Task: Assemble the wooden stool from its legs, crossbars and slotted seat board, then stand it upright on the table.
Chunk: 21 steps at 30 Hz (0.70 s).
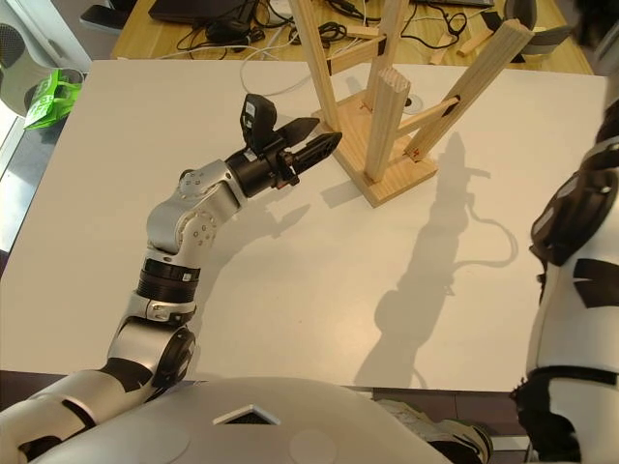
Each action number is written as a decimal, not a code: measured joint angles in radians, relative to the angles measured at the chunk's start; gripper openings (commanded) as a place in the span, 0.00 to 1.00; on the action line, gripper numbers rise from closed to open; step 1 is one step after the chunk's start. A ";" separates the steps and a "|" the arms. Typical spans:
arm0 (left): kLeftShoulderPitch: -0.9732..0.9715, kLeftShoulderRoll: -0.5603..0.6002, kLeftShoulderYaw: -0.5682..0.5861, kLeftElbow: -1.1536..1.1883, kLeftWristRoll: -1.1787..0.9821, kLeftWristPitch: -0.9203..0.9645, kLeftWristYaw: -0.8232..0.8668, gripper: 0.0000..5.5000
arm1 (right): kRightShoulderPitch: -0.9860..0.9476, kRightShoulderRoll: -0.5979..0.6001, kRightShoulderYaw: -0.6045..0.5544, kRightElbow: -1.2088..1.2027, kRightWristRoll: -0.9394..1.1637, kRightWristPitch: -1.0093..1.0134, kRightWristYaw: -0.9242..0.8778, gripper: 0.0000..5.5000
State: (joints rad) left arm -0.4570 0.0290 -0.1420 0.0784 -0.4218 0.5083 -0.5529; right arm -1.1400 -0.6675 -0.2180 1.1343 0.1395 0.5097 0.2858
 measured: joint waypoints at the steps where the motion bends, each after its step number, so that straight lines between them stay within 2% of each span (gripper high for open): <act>1: 0.000 0.000 0.000 0.000 0.000 0.000 0.000 0.53 | 0.027 0.015 0.004 -0.014 0.000 0.021 0.015 0.00; 5: 0.000 0.000 0.000 0.000 0.000 0.000 0.001 0.53 | 0.035 0.017 0.008 -0.092 -0.003 0.020 0.020 0.00; 11: 0.000 -0.001 0.001 0.003 0.000 0.000 0.001 0.53 | -0.044 -0.025 0.009 -0.169 -0.060 -0.173 -0.100 0.00; 16: 0.000 -0.001 0.001 0.004 0.000 -0.001 0.001 0.53 | -0.161 -0.029 0.005 -0.155 -0.076 -0.322 -0.116 0.00; 18: 0.000 0.000 0.001 0.003 0.000 0.000 0.001 0.53 | -0.163 -0.019 -0.011 -0.126 -0.045 -0.280 -0.070 0.00; 21: 0.000 0.000 0.001 0.000 0.000 0.001 0.001 0.53 | -0.106 0.029 -0.022 -0.074 0.001 -0.106 0.020 0.00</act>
State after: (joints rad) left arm -0.4570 0.0287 -0.1411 0.0781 -0.4220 0.5089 -0.5518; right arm -1.2463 -0.6385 -0.2395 1.0599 0.1402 0.4040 0.3060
